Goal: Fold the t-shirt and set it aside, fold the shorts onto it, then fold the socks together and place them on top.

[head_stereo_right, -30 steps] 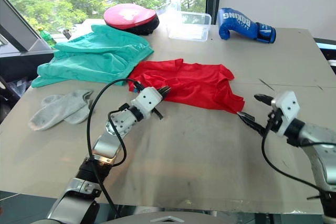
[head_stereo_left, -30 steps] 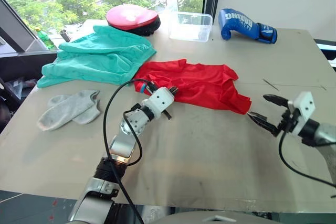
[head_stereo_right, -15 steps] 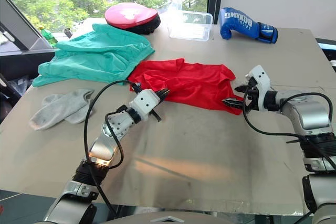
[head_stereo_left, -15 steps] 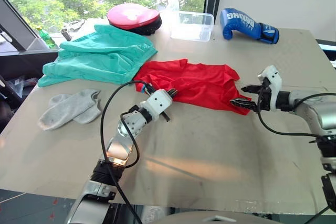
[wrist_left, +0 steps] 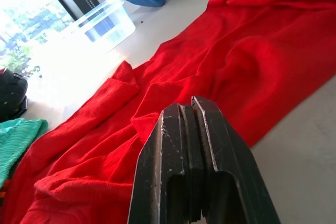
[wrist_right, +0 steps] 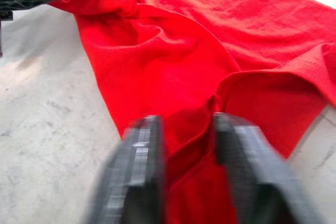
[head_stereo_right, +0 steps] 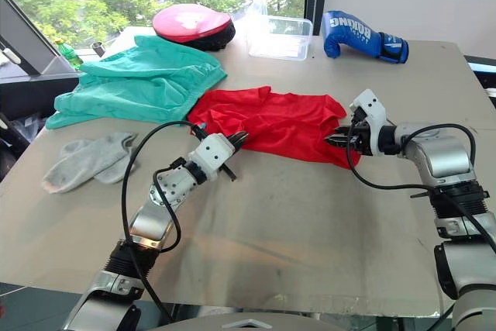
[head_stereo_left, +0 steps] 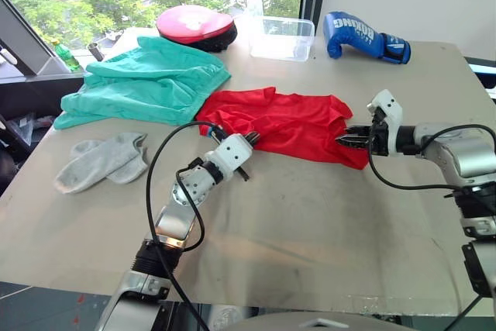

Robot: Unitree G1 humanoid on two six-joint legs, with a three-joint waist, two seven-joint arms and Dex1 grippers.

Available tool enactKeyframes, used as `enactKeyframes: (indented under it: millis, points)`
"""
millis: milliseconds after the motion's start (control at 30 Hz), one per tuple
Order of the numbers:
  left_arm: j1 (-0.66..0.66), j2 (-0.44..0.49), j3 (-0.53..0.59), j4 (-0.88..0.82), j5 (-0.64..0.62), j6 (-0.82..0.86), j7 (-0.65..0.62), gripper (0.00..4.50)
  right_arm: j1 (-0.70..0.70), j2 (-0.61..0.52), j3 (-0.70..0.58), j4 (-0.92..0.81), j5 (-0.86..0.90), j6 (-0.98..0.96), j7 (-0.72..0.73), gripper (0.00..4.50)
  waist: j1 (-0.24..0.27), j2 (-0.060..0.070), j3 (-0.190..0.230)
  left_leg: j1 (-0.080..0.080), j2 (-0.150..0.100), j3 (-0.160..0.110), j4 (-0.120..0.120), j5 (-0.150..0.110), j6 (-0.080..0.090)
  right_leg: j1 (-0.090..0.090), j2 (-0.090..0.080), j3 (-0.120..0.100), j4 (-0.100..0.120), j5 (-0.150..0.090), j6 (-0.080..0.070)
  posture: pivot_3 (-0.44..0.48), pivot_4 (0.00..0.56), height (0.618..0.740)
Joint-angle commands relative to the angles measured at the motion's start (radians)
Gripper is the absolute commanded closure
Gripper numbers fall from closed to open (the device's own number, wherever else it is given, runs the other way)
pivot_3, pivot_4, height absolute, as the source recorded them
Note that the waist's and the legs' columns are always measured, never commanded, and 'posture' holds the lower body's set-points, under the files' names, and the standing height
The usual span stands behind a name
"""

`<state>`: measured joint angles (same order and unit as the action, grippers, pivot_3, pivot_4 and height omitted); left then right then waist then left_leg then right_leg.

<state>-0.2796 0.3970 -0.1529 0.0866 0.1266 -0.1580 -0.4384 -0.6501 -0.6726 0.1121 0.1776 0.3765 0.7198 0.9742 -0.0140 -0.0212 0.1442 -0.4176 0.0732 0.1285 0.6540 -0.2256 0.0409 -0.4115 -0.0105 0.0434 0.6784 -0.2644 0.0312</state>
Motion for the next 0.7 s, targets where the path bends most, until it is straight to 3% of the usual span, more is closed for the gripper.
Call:
enactKeyframes:
  millis: [33,233,400,500,567,700]
  points:
    - [0.004,0.008,0.022,-0.036,-0.001,-0.013,0.009,4.50,-0.025,0.007,-0.032,-0.021,0.015,0.009,0.004,4.42,0.000,0.000,0.000,0.000,0.000,0.000,0.000,0.000,0.000,0.000,0.000,0.000,0.000,0.000,0.000,0.000,0.150,0.735]
    - [0.013,0.009,0.040,-0.053,-0.044,-0.016,-0.013,4.50,-0.004,-0.024,-0.100,-0.110,0.070,0.063,0.014,4.42,0.001,0.000,0.000,0.000,0.000,0.000,0.000,0.000,0.000,0.000,0.000,0.000,0.000,0.000,0.000,0.000,0.150,0.735]
    - [-0.019,0.043,0.122,-0.031,-0.253,0.023,-0.172,4.50,0.037,-0.099,-0.232,-0.210,0.211,0.186,0.054,4.42,0.002,0.000,0.000,-0.001,0.000,0.000,-0.001,0.000,0.000,0.000,-0.002,-0.001,0.000,0.000,0.000,0.000,0.150,0.735]
    - [-0.092,0.081,0.184,-0.002,-0.403,0.123,-0.290,4.50,0.014,-0.139,-0.297,-0.167,0.240,0.195,0.052,4.42,0.000,0.000,0.001,-0.001,0.000,-0.001,-0.001,0.000,0.000,-0.001,-0.005,-0.001,0.000,0.000,0.000,0.000,0.150,0.735]
    - [-0.227,0.080,0.243,0.063,-0.481,0.193,-0.298,4.50,-0.062,-0.138,-0.337,-0.066,0.217,0.138,0.008,4.42,0.000,0.000,0.002,0.000,0.000,-0.001,0.000,0.000,0.000,0.000,-0.004,-0.002,0.000,0.000,0.000,0.000,0.150,0.735]
    - [-0.635,0.060,0.320,0.387,-0.481,0.156,-0.226,4.50,-0.330,-0.106,-0.338,0.255,0.095,-0.145,-0.077,4.42,-0.001,-0.001,0.008,-0.002,-0.003,-0.001,0.005,0.001,0.001,-0.001,0.001,-0.001,0.000,0.000,0.000,0.000,0.150,0.735]
